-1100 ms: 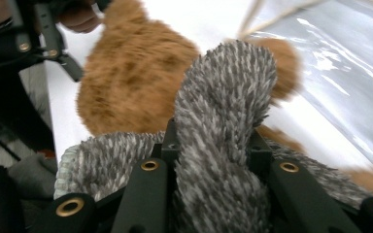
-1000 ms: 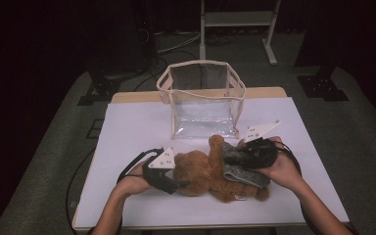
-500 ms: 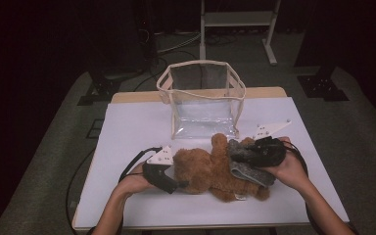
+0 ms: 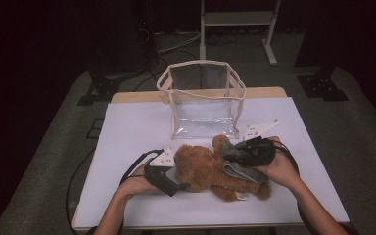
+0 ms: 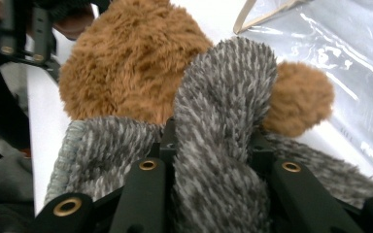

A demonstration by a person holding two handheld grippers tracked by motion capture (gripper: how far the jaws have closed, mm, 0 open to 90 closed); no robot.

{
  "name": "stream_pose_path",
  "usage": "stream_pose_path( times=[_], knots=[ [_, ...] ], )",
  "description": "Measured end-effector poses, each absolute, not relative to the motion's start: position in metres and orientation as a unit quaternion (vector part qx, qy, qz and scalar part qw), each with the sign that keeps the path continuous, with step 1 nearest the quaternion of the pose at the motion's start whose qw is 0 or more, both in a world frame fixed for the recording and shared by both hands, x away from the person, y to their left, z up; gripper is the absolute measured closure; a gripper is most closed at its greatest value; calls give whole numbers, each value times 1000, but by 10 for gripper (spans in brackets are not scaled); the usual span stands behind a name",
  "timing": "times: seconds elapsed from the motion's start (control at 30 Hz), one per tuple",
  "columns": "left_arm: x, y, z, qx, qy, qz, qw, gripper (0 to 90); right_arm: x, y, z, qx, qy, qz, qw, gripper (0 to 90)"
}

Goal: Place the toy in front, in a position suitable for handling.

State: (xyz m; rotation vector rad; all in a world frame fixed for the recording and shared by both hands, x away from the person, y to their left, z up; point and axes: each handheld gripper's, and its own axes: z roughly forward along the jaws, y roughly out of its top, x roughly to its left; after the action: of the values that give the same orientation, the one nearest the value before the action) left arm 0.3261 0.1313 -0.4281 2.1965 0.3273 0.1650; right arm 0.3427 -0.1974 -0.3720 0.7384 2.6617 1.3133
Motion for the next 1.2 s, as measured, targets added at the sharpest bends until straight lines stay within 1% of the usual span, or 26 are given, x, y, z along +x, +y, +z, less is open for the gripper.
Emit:
stream_pose_path(
  times=[0.13, 0.27, 0.3, 0.37, 0.43, 0.53, 0.6, 0.83, 0.93, 1.03, 1.1, 1.2],
  knots=[
    [329, 125, -436, 881, 140, 51, 449, 32, 338, -208, -379, 248, 859, 446, 32, 688],
    [328, 116, -445, 890, 139, 49, 430, 24, 335, -214, -382, 252, 853, 456, 27, 689],
    [327, 111, -448, 892, 130, 57, 430, 27, 335, -215, -383, 253, 851, 460, 24, 690],
    [328, 108, -446, 887, 134, 62, 436, 58, 334, -216, -385, 255, 846, 467, 19, 690],
    [328, 109, -442, 880, 133, 69, 450, 118, 332, -216, -385, 257, 845, 469, 23, 690],
    [326, 113, -431, 873, 128, 79, 465, 181, 330, -217, -384, 256, 841, 477, 18, 691],
    [324, 113, -421, 868, 121, 89, 473, 207, 330, -217, -383, 253, 838, 483, 12, 693],
    [320, 113, -394, 859, 103, 110, 489, 233, 336, -204, -372, 231, 839, 493, 1, 703],
    [320, 117, -380, 853, 100, 116, 499, 234, 338, -197, -362, 220, 833, 508, -1, 705],
    [321, 125, -359, 846, 96, 131, 508, 234, 339, -190, -349, 214, 827, 520, 6, 708],
    [320, 129, -347, 844, 92, 141, 509, 235, 340, -184, -340, 205, 816, 540, -6, 712],
    [318, 135, -326, 845, 79, 161, 504, 235, 340, -176, -328, 195, 813, 549, 4, 713]
  ],
)
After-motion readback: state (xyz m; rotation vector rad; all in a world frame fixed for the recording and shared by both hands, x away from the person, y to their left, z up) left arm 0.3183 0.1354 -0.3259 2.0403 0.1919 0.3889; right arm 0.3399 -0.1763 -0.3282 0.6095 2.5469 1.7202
